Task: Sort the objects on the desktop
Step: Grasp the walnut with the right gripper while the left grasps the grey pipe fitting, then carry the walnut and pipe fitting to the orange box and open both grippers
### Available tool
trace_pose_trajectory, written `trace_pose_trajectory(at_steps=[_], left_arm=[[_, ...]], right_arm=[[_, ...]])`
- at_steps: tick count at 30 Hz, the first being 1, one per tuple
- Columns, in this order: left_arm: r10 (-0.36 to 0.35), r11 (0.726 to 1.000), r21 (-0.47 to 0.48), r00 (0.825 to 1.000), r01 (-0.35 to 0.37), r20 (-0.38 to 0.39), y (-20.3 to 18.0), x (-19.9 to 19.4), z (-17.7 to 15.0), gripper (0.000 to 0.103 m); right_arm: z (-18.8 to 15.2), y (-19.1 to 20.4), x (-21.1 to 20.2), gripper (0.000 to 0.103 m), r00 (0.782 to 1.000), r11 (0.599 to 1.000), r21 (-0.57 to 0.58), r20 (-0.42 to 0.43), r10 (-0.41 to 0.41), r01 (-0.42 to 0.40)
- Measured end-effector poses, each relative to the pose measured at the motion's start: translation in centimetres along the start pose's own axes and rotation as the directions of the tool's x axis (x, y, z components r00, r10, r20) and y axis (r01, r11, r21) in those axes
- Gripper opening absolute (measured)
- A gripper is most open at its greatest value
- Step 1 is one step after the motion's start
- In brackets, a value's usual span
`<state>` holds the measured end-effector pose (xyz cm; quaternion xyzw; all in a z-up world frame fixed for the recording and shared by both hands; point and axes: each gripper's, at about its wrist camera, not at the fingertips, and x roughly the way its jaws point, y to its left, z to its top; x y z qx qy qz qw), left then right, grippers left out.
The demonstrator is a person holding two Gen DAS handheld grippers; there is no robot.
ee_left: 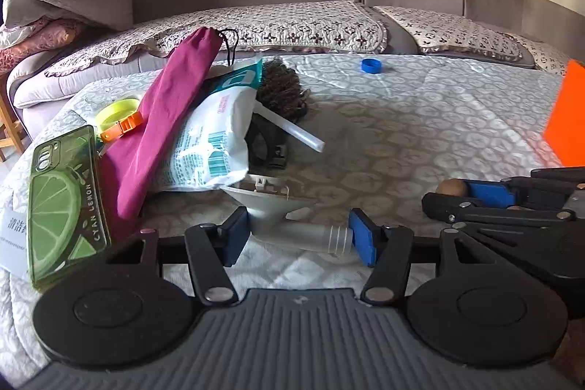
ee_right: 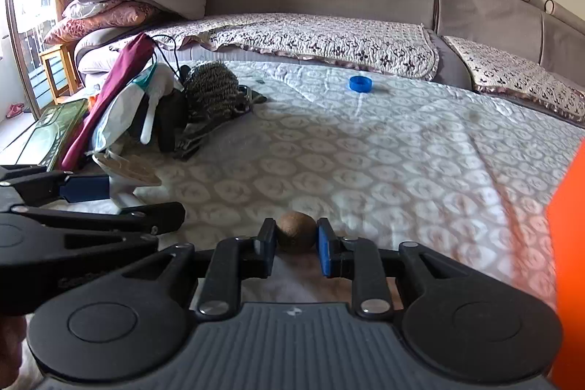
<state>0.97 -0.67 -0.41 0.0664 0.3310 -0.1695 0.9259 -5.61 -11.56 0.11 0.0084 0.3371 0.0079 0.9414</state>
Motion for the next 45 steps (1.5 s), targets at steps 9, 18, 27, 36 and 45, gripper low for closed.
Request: trace_pose_trajectory(at_steps=[9, 18, 27, 36, 45], left_arm=[[0.006, 1.000, -0.010, 1.000, -0.006, -0.024, -0.8, -3.3, -0.8, 0.058], [0.075, 0.997, -0.012, 0.997, -0.074, 0.023, -3.0, -6.8, -0.7, 0.058], [0.061, 0.998, -0.015, 0.992, -0.060, 0.111, -7.6, -9.7, 1.2, 0.058], [-0.026, 0.996, 0.090, 0.975, 0.006, 0.220, -13.6, -11.9, 6.1, 0.058], [-0.198, 0.972, 0.165, 0.965, 0.170, 0.172, -20.1, -8.5, 9.5, 0.059]], right_arm=[[-1.7, -0.5, -3.0, 0.022, 1.000, 1.000, 0.015, -0.014, 0.001, -0.001], [-2.2, -1.0, -8.3, 0.022, 0.998, 1.000, 0.010, 0.061, -0.023, 0.022], [-0.9, -3.0, -14.9, 0.022, 0.984, 0.996, 0.020, 0.157, -0.089, 0.087], [1.5, -8.7, -19.9, 0.022, 0.956, 0.979, 0.062, 0.211, -0.202, 0.193], [1.7, -17.2, -22.5, 0.022, 0.908, 0.919, 0.191, 0.178, -0.378, 0.345]])
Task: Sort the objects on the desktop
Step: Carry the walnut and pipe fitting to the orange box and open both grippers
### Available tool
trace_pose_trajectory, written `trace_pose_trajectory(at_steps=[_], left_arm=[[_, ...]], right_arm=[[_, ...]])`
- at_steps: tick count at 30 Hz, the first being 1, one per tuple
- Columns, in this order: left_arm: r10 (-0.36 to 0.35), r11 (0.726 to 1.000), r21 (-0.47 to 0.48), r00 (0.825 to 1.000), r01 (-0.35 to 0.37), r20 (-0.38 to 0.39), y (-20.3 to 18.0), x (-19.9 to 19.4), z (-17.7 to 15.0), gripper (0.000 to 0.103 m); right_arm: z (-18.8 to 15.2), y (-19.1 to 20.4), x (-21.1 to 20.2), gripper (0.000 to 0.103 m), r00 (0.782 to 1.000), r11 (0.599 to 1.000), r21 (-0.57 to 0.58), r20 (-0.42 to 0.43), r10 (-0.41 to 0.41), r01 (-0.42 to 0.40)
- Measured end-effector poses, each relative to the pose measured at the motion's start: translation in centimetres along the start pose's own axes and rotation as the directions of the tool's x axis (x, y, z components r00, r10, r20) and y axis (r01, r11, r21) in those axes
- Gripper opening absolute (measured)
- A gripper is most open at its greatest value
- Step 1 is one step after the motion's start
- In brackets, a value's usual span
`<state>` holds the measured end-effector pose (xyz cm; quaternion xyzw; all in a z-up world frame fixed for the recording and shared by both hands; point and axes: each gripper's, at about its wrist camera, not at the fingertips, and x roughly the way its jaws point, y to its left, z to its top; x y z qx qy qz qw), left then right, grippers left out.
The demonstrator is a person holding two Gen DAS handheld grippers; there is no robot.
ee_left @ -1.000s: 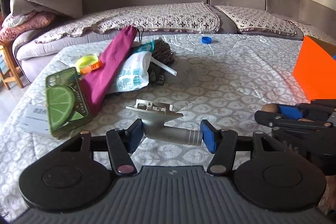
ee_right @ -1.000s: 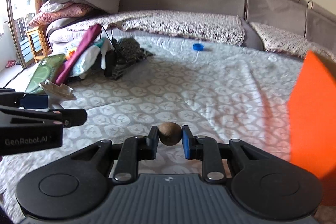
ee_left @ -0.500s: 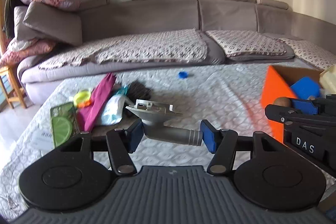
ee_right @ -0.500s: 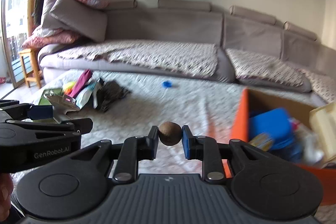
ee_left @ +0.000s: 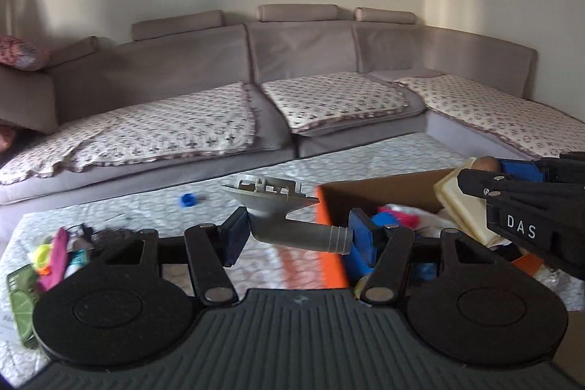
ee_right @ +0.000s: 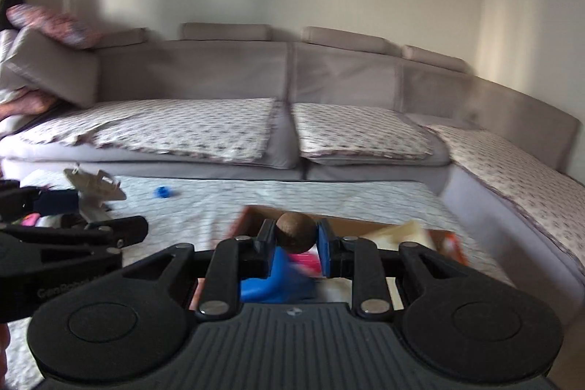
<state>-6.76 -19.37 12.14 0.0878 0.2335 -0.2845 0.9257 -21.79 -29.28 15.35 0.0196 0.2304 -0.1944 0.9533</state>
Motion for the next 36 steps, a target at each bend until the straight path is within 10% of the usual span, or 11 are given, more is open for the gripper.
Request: trace_pose_trajectory(at_steps=[22, 25, 29, 36], left_arm=[[-0.039, 0.994, 0.094, 0.986, 0.055, -0.165, -4.8, 7.2, 0.3, 0.060], [-0.061, 0.996, 0.058, 0.979, 0.073, -0.194, -4.6, 7.0, 0.5, 0.080], [-0.068, 0.994, 0.069, 0.985, 0.079, -0.156, -4.5, 5.7, 0.3, 0.103], [-0.094, 0.994, 0.049, 0.989, 0.100, -0.115, -4.2, 3.4, 1.1, 0.103]], right_arm=[[-4.2, -5.3, 6.8, 0.022, 0.986, 0.989, 0.141, -0.164, -0.011, 0.035], [-4.4, -5.4, 7.0, 0.024, 0.983, 0.989, 0.147, -0.182, -0.002, 0.029], [-4.2, -6.0, 6.4, 0.057, 0.987, 0.984, 0.178, -0.160, 0.004, 0.025], [-3.2, -5.6, 4.5, 0.082, 0.994, 0.975, 0.220, -0.107, 0.011, 0.013]])
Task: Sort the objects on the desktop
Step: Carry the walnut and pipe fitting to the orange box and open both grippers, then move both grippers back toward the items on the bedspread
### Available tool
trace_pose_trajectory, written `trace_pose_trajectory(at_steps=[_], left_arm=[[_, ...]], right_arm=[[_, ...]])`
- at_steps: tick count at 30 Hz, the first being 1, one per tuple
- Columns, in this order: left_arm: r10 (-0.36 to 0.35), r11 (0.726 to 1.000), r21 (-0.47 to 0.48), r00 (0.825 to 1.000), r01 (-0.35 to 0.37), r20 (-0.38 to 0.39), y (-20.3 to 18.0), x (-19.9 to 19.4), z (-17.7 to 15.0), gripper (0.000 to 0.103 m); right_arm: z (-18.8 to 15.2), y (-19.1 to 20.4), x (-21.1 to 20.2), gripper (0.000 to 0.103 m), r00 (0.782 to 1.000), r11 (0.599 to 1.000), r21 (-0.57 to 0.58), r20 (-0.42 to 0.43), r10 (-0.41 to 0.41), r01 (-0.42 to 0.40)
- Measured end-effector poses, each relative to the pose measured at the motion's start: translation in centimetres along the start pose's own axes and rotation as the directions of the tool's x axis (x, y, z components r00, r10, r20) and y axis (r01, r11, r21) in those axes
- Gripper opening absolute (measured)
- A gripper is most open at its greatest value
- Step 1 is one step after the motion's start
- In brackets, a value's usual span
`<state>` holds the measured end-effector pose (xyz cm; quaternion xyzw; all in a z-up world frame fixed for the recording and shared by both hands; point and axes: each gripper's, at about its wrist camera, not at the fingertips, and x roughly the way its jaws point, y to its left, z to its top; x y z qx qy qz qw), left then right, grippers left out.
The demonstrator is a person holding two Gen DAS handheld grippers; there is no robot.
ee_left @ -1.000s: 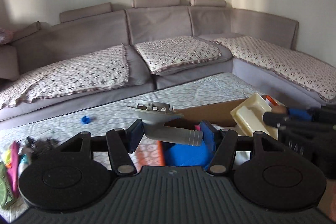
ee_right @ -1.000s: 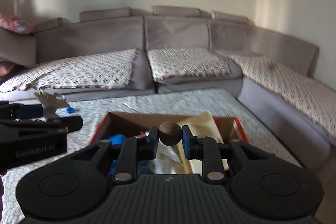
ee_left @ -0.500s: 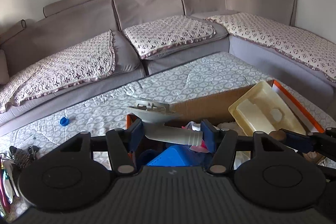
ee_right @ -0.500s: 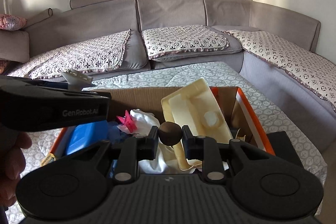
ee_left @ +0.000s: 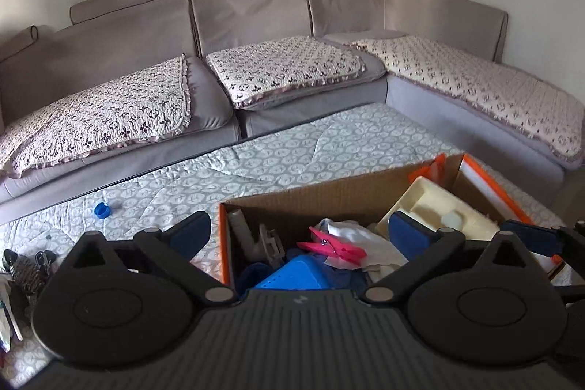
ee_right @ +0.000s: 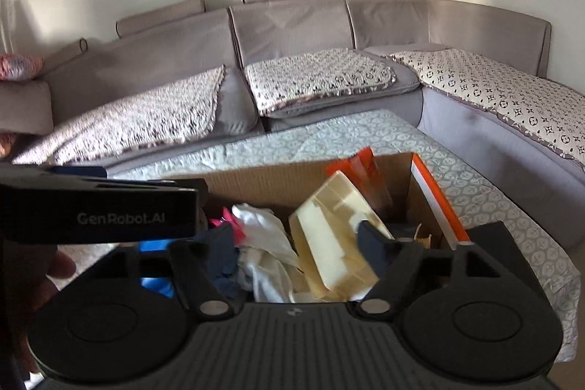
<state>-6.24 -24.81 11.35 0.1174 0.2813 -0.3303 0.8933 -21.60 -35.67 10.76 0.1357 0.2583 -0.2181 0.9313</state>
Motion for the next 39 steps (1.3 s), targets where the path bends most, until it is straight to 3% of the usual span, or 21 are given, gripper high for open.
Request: trace_pose_trajectory(at_steps=[5, 10, 16, 21, 25, 28, 31, 33, 36, 39], left_arm=[[0.023, 1.000, 0.007, 0.999, -0.023, 0.029, 0.8, -1.7, 0.0, 0.103], [0.064, 0.997, -0.050, 0.997, -0.062, 0.049, 3.6, -4.1, -2.0, 0.103], [0.199, 0.971, -0.150, 0.977, -0.185, 0.082, 8.7, -7.5, -6.2, 0.103], [0.342, 0.922, -0.228, 0.934, -0.313, 0.103, 13.5, -10.3, -9.9, 0.103], [0.456, 0.866, -0.269, 0.886, -0.422, 0.077, 16.9, -11.7, -13.5, 0.103], [0.540, 0.810, -0.296, 0.841, -0.507, 0.038, 19.0, -11.7, -15.5, 0.103], [0.612, 0.736, -0.354, 0.791, -0.577, -0.019, 21.8, -11.1, -17.1, 0.103], [0.658, 0.689, -0.377, 0.752, -0.619, -0.032, 23.0, -10.7, -17.4, 0.103], [0.678, 0.671, -0.374, 0.734, -0.640, -0.040, 24.0, -9.6, -17.0, 0.101], [0.686, 0.663, -0.369, 0.726, -0.652, -0.050, 24.8, -8.3, -16.6, 0.100]], right_arm=[[0.3, 1.3, -1.3, 0.084, 1.000, 1.000, -0.013, 0.016, 0.006, -0.005], [-0.2, 3.9, -2.4, 0.088, 0.999, 0.998, -0.043, 0.018, 0.051, -0.050], [-2.4, 9.8, -2.4, 0.091, 0.988, 0.978, -0.143, 0.001, 0.152, -0.150], [-4.8, 15.2, -1.1, 0.090, 0.968, 0.946, -0.203, -0.056, 0.246, -0.253], [-7.0, 19.6, 0.7, 0.086, 0.939, 0.914, -0.223, -0.128, 0.319, -0.340], [-8.3, 23.1, 1.6, 0.082, 0.912, 0.884, -0.231, -0.152, 0.381, -0.408], [-8.9, 26.1, 2.3, 0.080, 0.880, 0.847, -0.238, -0.142, 0.454, -0.476], [-9.0, 27.9, 2.4, 0.072, 0.852, 0.819, -0.238, -0.128, 0.507, -0.523], [-8.8, 30.5, 3.4, 0.057, 0.813, 0.781, -0.224, -0.137, 0.567, -0.583], [-9.3, 32.5, 4.3, 0.055, 0.791, 0.769, -0.186, -0.159, 0.591, -0.611]])
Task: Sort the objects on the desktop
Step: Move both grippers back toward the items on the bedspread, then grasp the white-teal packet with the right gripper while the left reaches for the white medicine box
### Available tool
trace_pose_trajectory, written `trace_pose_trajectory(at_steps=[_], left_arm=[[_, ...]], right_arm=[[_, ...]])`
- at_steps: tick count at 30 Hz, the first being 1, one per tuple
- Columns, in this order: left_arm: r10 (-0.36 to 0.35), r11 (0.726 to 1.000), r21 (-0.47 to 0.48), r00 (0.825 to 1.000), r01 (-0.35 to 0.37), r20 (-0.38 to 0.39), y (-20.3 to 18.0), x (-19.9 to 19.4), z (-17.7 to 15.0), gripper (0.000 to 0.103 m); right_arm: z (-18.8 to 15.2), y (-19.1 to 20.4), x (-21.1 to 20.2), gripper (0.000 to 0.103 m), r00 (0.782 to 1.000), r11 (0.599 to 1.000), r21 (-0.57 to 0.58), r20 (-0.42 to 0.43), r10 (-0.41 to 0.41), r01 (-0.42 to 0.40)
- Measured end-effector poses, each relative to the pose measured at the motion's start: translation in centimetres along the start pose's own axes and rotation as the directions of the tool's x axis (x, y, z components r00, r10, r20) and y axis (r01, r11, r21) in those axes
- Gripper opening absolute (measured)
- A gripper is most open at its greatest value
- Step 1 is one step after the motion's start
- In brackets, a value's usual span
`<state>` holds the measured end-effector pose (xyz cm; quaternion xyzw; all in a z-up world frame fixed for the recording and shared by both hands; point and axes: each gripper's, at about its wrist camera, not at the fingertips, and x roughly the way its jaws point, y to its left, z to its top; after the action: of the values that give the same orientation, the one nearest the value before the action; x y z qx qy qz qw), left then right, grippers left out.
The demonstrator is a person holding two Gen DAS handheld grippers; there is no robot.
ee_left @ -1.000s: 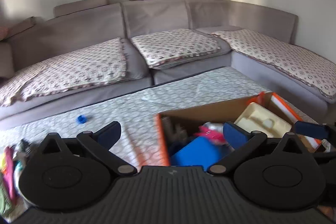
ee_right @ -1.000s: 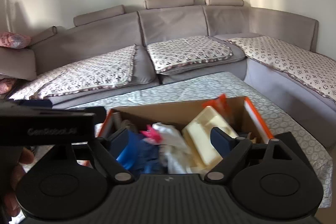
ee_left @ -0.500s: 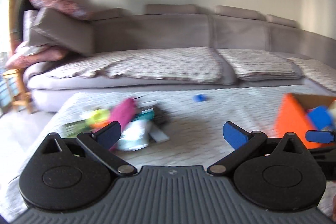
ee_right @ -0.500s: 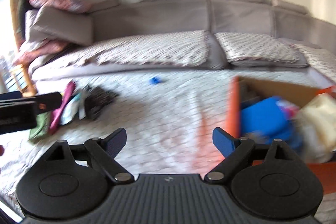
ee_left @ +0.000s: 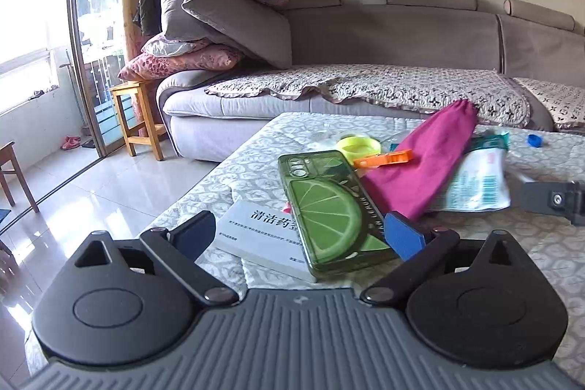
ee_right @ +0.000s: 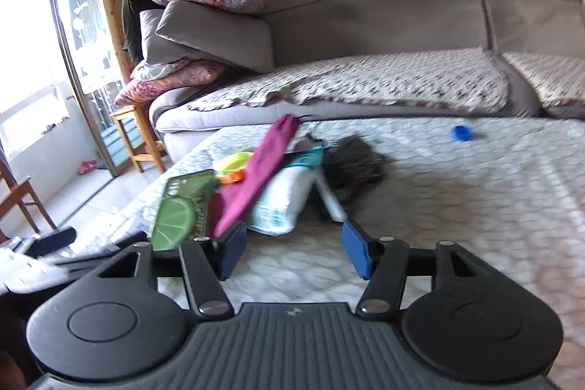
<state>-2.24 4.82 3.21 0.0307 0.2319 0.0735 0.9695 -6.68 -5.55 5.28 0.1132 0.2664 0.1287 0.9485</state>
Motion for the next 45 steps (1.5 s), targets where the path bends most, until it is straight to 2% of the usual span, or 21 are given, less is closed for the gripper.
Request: trace_pose_trajectory(at_steps=[4, 8, 10, 13, 15, 16, 17, 19, 20, 21, 22, 23, 26, 30, 33, 35, 37, 39, 40, 42, 45], left_arm=[[-0.017, 1.000, -0.005, 1.000, 0.017, -0.018, -0.6, 0.9, 0.2, 0.099], [-0.028, 1.000, 0.004, 1.000, 0.028, -0.008, -2.1, 1.4, 1.0, 0.099], [-0.030, 1.000, 0.001, 0.999, 0.030, -0.022, -2.7, 1.8, 1.7, 0.099], [-0.019, 1.000, 0.005, 0.999, 0.019, -0.036, -3.3, 2.4, 2.6, 0.099], [-0.007, 1.000, 0.013, 0.998, 0.008, -0.068, -3.4, 2.8, 2.6, 0.097], [-0.009, 1.000, 0.015, 0.996, 0.010, -0.090, -3.1, 2.4, 2.1, 0.088], [-0.018, 1.000, 0.016, 0.994, 0.020, -0.111, -3.3, 2.4, 2.2, 0.074], [-0.048, 0.999, 0.014, 0.991, 0.050, -0.121, -3.2, 0.9, 1.6, 0.058], [-0.036, 0.999, 0.016, 0.992, 0.038, -0.122, -3.3, 0.2, 1.7, 0.044], [-0.032, 0.999, 0.007, 0.992, 0.033, -0.124, -3.0, -0.5, 1.7, 0.037], [-0.034, 0.999, -0.007, 0.991, 0.033, -0.133, -2.8, -1.1, 2.0, 0.023], [-0.032, 0.999, -0.022, 0.989, 0.029, -0.142, -2.5, -1.7, 1.2, 0.003], [-0.101, 0.994, -0.049, 0.981, 0.094, -0.168, -1.7, -3.3, 0.8, 0.003], [-0.134, 0.990, -0.065, 0.977, 0.125, -0.165, -1.6, -5.5, -0.5, 0.003], [-0.113, 0.990, -0.105, 0.983, 0.098, -0.143, -0.9, -3.6, -1.7, 0.010], [-0.109, 0.991, -0.095, 0.982, 0.095, -0.152, -1.1, -2.8, -1.8, 0.009], [-0.055, 0.997, -0.051, 0.990, 0.049, -0.127, -1.5, -2.3, -1.7, 0.004], [-0.017, 0.999, -0.040, 0.995, 0.013, -0.100, -1.3, -2.6, -1.5, 0.004], [0.005, 0.999, -0.050, 0.996, -0.009, -0.086, -0.9, -2.7, -1.3, 0.006], [0.029, 0.994, -0.106, 0.997, -0.036, -0.073, 0.9, -2.2, -1.0, 0.019], [0.057, 0.983, -0.168, 0.992, -0.075, -0.110, 3.8, -0.2, -0.9, 0.039]], right_arm=[[0.2, -0.1, 2.0, 0.053, 0.999, 0.999, 0.038, -0.021, 0.030, -0.029], [0.6, -0.5, 3.5, 0.052, 0.999, 0.998, 0.062, -0.029, 0.022, -0.020], [0.6, -0.3, 4.5, 0.048, 0.999, 0.998, 0.063, -0.046, 0.027, -0.024], [0.7, 0.0, 5.1, 0.023, 0.998, 0.998, 0.048, -0.058, 0.036, -0.033], [0.7, -0.1, 5.1, 0.015, 0.998, 0.999, 0.035, -0.059, 0.038, -0.036], [0.7, -0.3, 5.1, 0.014, 0.997, 0.998, 0.042, -0.065, 0.039, -0.037], [0.7, -0.4, 5.0, 0.012, 0.997, 0.998, 0.046, -0.068, 0.041, -0.038], [0.8, -0.3, 4.6, 0.009, 0.997, 0.998, 0.044, -0.065, 0.047, -0.044], [0.8, -0.1, 4.4, 0.008, 0.997, 0.998, 0.040, -0.063, 0.051, -0.048], [0.8, 0.1, 4.2, 0.007, 0.997, 0.998, 0.034, -0.060, 0.054, -0.052], [0.8, 0.3, 3.9, 0.007, 0.997, 0.998, 0.026, -0.057, 0.058, -0.056], [0.8, 0.5, 3.7, 0.006, 0.997, 0.998, 0.019, -0.053, 0.062, -0.061], [0.7, 0.7, 3.0, 0.006, 0.996, 0.997, 0.013, -0.047, 0.071, -0.070], [0.7, 0.2, 2.2, 0.006, 0.998, 0.998, 0.009, -0.034, 0.060, -0.060], [0.6, 0.0, 1.8, 0.006, 0.998, 0.999, -0.002, -0.028, 0.052, -0.052], [0.5, -0.1, 1.9, 0.006, 0.998, 0.999, -0.010, -0.029, 0.051, -0.051], [0.3, -0.2, 2.0, 0.006, 0.998, 0.999, -0.012, -0.033, 0.051, -0.051], [0.3, -0.2, 2.1, 0.006, 0.998, 0.998, -0.016, -0.035, 0.053, -0.054], [0.2, -0.3, 2.1, 0.006, 0.998, 0.998, -0.016, -0.035, 0.054, -0.054], [0.1, -0.4, 2.3, 0.006, 0.998, 0.998, -0.015, -0.039, 0.054, -0.054], [0.0, -0.5, 2.5, 0.006, 0.997, 0.998, -0.014, -0.044, 0.058, -0.059]])
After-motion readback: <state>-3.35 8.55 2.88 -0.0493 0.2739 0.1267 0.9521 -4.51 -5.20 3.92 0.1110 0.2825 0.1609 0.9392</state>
